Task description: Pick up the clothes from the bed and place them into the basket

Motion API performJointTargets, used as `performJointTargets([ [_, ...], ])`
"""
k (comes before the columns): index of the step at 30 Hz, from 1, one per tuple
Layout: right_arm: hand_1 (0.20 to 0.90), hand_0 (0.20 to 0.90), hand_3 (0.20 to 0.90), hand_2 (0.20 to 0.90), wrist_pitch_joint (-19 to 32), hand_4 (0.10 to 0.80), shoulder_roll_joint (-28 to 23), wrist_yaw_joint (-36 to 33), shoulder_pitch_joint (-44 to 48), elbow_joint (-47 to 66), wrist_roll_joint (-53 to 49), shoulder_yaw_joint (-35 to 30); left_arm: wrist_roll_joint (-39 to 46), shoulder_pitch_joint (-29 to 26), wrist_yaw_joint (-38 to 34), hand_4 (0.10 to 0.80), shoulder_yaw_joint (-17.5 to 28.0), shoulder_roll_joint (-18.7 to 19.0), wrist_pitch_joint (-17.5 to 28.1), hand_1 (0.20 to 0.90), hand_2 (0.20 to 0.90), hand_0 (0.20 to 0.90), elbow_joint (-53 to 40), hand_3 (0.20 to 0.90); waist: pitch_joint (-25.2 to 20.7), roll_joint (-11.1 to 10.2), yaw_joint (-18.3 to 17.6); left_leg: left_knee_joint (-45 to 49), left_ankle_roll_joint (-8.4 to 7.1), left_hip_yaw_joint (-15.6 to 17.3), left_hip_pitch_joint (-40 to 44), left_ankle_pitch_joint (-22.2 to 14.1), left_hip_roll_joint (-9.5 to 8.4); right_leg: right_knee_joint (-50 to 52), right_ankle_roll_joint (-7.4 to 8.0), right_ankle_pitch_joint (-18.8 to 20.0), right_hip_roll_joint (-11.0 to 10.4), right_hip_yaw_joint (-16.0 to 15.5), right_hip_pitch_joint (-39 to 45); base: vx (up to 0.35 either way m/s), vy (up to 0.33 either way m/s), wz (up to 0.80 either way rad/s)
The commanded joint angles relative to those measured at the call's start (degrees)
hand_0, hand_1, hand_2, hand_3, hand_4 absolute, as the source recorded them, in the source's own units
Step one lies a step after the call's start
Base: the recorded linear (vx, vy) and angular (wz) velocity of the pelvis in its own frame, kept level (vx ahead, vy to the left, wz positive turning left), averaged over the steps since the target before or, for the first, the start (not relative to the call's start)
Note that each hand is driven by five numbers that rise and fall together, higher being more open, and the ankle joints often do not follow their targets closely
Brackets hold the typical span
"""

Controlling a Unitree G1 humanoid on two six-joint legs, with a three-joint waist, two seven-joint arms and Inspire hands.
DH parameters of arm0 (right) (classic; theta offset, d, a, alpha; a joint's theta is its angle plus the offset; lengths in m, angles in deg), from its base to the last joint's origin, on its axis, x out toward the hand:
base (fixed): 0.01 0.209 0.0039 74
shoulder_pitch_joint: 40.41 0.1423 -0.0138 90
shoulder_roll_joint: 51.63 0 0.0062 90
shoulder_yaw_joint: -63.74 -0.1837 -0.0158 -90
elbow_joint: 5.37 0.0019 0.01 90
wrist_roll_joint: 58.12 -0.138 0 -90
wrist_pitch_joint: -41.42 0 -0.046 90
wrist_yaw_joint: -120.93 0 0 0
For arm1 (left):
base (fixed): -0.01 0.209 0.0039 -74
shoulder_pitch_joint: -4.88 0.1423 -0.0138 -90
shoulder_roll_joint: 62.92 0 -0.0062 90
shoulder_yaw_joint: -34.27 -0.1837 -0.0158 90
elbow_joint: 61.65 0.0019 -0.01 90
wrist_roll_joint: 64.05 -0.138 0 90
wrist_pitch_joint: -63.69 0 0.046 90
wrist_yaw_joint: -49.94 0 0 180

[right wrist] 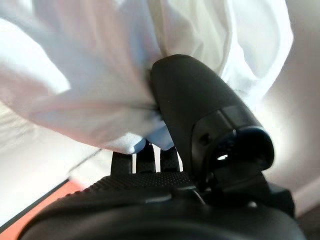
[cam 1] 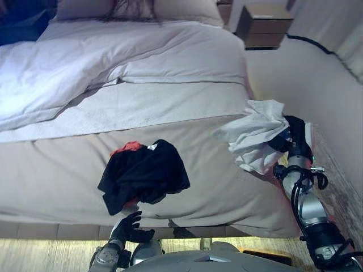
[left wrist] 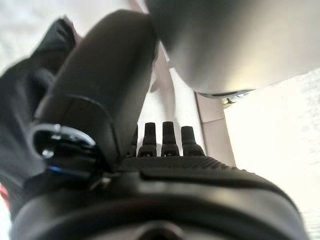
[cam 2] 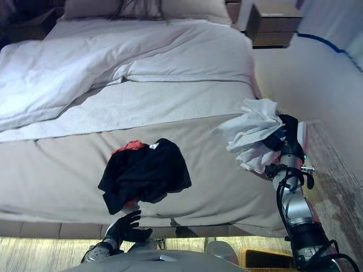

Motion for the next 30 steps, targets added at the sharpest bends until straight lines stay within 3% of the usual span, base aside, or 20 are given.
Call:
performJointTargets([
  [1,0.300,0.300,0.200,0.300,7.20,0.100,-2.78,-7.82,6.19,5.75,0.91,-2.18,1.13,-0.62,-1.10,0.800,-1.76,-1.70,2.99,0.900,0.900,0.900,2.04,0.900,-2.98,0.14,1.01,1.68,2.45,-8.85,-2.69,-7.00,-4.41,2.81,2.43,3.30,0.51,3.96,-3.18,-0.092,0.191,-1.82],
  [3,0.300,0.300,0.200,0.300,5.84,0.100,-1.56,-11.30,4.86,4.06,0.70,-3.32,-0.13,-2.03,0.19,0.800,-2.37,-0.98,4.03,0.900,0.900,0.900,3.91,0.900,-2.83,0.90,-0.34,-0.43,2.97,-6.44,-1.50,-7.09,-3.83,3.73,4.14,4.38,-0.98,4.10,-5.15,-0.092,0.197,-1.32],
  [6,0.300,0.300,0.200,0.300,6.34,0.100,-0.03,-12.37,2.66,1.28,0.44,-4.79,0.38,-3.46,0.28,0.800,-3.94,0.45,3.87,0.900,0.900,0.900,4.42,0.900,-2.32,1.13,-1.85,-1.90,3.85,-5.07,-0.76,-7.24,-4.30,4.48,6.60,7.09,-3.49,4.02,-8.06,-0.086,0.139,-0.44],
  [8,0.300,0.300,0.200,0.300,7.33,0.100,0.52,-11.98,1.93,-1.57,1.03,-5.62,1.51,-3.83,-0.15,0.800,-4.04,1.42,2.97,0.900,0.900,0.900,4.50,0.900,-2.07,1.05,-2.20,-2.99,4.20,-3.82,0.29,-7.68,-4.70,4.99,8.01,9.81,-5.32,2.15,-10.23,-0.078,0.101,-0.54],
  [10,0.300,0.300,0.200,0.300,7.68,0.100,0.20,-10.95,2.41,-5.88,0.66,-6.25,3.22,-3.10,0.12,0.800,-3.04,2.62,2.47,0.900,0.900,0.900,4.08,0.900,-1.96,0.97,-0.53,-4.22,4.01,1.28,1.58,-7.83,-4.83,8.31,9.07,13.03,-8.28,-7.66,-11.65,-0.156,0.084,-0.90],
  [12,0.300,0.300,0.200,0.300,6.99,0.100,-0.30,-10.61,3.47,-8.27,-0.50,-6.22,3.16,-2.64,0.58,0.800,-2.24,3.50,2.33,0.900,0.900,0.900,3.39,0.900,-1.94,1.69,1.72,-4.41,4.01,5.41,1.43,-7.10,-3.99,12.39,8.67,12.26,-10.07,-13.86,-10.33,-0.247,0.053,-1.41],
  [14,0.300,0.300,0.200,0.300,6.28,0.100,-0.59,-11.64,4.87,-11.06,-1.04,-5.60,3.73,-2.89,0.68,0.800,-2.57,3.87,3.03,0.900,0.900,0.900,4.01,0.900,-2.28,2.89,3.79,-4.21,4.30,8.22,0.50,-6.17,-2.69,17.20,7.19,10.07,-11.25,-16.78,-8.58,-0.231,0.035,-1.06],
  [17,0.300,0.300,0.200,0.300,4.74,0.100,-0.51,-12.91,7.03,-14.59,-1.90,-3.70,4.91,-3.42,1.12,0.800,-2.47,3.67,4.14,0.900,0.900,0.900,5.02,0.900,-2.86,3.43,6.81,-3.48,4.52,12.86,-0.24,-6.34,-1.13,20.55,6.30,7.02,-13.60,-20.92,-4.04,-0.166,-0.016,-1.02],
  [18,0.300,0.300,0.200,0.300,4.41,0.100,-0.36,-12.88,7.74,-15.71,-1.50,-3.11,5.64,-3.52,0.99,0.800,-2.34,3.65,4.29,0.900,0.900,0.900,5.12,0.900,-3.11,3.09,7.74,-3.14,4.28,14.03,-0.65,-6.20,-0.78,18.69,6.19,5.97,-13.52,-22.31,-1.87,-0.137,-0.158,-0.91],
  [20,0.300,0.300,0.200,0.300,3.66,0.100,0.37,-13.97,8.37,-16.98,-1.53,-2.16,6.24,-3.65,0.33,0.800,-2.00,3.42,5.06,0.900,0.900,0.900,5.56,0.900,-3.29,2.19,9.06,-1.70,3.25,15.64,-1.77,-6.02,-0.17,11.26,6.12,3.70,-11.28,-24.22,1.96,-0.105,-0.208,-0.90],
  [22,0.300,0.300,0.200,0.300,2.63,0.100,0.85,-15.78,8.01,-18.59,-2.37,-1.11,5.97,-3.83,0.16,0.800,-0.47,3.12,4.49,0.900,0.900,0.900,4.80,0.900,-3.52,0.82,9.27,-0.25,2.33,16.14,-3.14,-5.47,0.46,6.43,6.57,5.06,-10.43,-22.90,2.03,-0.072,-0.196,-0.68],
  [25,0.300,0.300,0.200,0.300,2.26,0.100,0.97,-16.64,6.86,-21.01,-3.45,-1.73,3.57,-3.64,2.17,0.800,-0.80,3.01,5.07,0.900,0.900,0.900,4.15,0.900,-3.86,0.69,8.94,-1.13,1.63,15.60,-3.17,-4.40,1.53,5.86,6.66,2.61,-8.02,-21.98,2.19,-0.012,-0.132,-0.50],
  [30,0.300,0.300,0.200,0.300,0.48,0.100,0.49,-14.66,5.67,-23.74,-5.67,-2.74,4.07,-2.95,1.44,0.800,-0.97,3.18,5.70,0.900,0.900,0.900,3.08,0.900,-3.78,0.77,8.74,-2.47,0.67,13.93,-2.23,-3.45,1.93,4.67,6.26,1.35,-6.77,-21.73,2.76,0.001,-0.062,-0.11],
])
